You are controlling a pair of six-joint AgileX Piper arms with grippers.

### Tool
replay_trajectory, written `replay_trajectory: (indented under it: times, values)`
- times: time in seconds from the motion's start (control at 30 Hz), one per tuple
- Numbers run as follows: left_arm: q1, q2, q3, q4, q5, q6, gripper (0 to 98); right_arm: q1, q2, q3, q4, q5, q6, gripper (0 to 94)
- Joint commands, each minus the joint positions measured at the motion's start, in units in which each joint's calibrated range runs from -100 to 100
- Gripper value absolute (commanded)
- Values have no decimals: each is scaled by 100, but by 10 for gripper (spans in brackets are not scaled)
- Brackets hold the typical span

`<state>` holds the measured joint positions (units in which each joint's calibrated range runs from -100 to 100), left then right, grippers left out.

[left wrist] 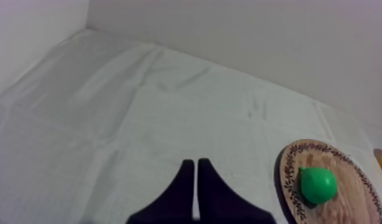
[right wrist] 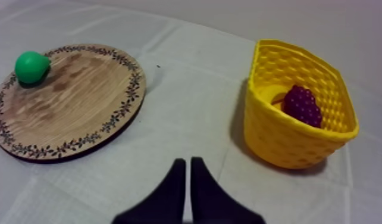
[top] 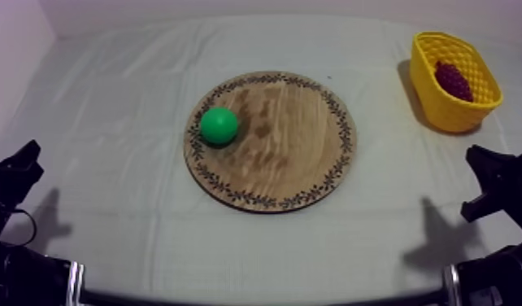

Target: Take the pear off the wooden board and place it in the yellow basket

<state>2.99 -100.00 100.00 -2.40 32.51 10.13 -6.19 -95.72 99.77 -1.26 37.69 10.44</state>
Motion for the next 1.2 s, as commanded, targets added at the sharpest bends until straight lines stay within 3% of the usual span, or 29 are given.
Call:
replay_trajectory:
  times: [0.0,0.17,0.57,0.67,0.77,0.87,1.17]
  values:
    - [1,0,0,-2,-1,0,1,-1,-3,1,2,-3,40,7]
    - [1,0,0,-2,-1,0,1,-1,-3,1,2,-3,262,11]
    - [1,0,0,-2,-1,0,1,78,7,-73,-18,-99,304,5]
    - [1,0,0,-2,-1,0,1,27,135,-292,110,-128,266,5]
    - [1,0,0,-2,-1,0,1,-113,523,-750,368,-211,69,5]
    - [1,0,0,-2,-1,0,1,-215,1086,-1460,449,-165,-13,5]
    - [1,0,0,-2,-1,0,1,-855,3083,-4045,770,639,-436,4]
